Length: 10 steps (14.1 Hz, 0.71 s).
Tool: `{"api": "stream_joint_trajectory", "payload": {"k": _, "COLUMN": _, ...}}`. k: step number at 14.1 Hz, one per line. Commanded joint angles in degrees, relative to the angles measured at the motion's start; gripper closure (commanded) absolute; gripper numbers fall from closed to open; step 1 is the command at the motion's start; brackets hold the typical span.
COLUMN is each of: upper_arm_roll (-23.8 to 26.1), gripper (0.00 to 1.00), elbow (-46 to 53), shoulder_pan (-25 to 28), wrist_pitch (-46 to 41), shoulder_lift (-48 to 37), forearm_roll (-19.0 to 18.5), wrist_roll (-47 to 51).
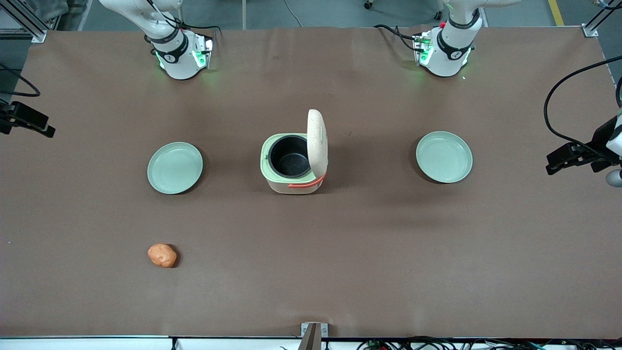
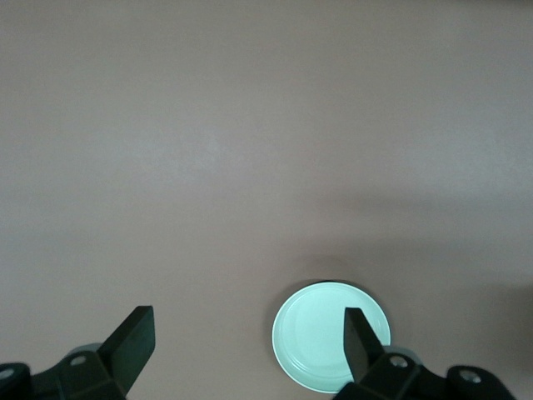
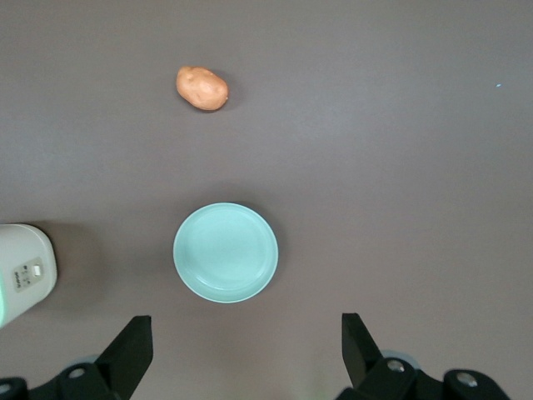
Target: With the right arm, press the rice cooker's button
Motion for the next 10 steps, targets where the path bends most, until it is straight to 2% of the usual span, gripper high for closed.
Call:
{"api": "stream_joint_trajectory", "payload": {"k": 1, "upper_arm_roll": 1.3, "gripper": 0.00, "elbow": -3.1, "shoulder_pan": -1.2, "wrist_pitch": 0.9, "shoulder_lift": -3.1, "forearm_roll": -1.1, "wrist_roll": -2.2}}
{"api": "stream_joint_trajectory", "payload": {"k": 4, "upper_arm_roll": 1.4, "gripper": 0.00, "elbow": -5.0, "shoulder_pan": -1.2, "wrist_pitch": 3.4, "shoulder_lift": -4.4, "forearm_roll": -1.0, "wrist_roll": -2.0}}
{"api": "stream_joint_trajectory", "payload": {"k": 8, "upper_arm_roll": 1.4, "gripper": 0.01, "elbow": -12.9, "shoulder_pan": -1.1, "wrist_pitch": 10.3, "shoulder_lift": -9.5, "forearm_roll": -0.9, "wrist_roll": -1.9}}
{"api": "stream_joint_trajectory", "payload": {"k": 10, "upper_arm_roll": 1.5, "gripper": 0.03, "elbow": -13.1, "shoulder_pan": -1.0, "wrist_pitch": 9.7, "shoulder_lift": -9.5, "forearm_roll": -0.9, "wrist_roll": -1.3}}
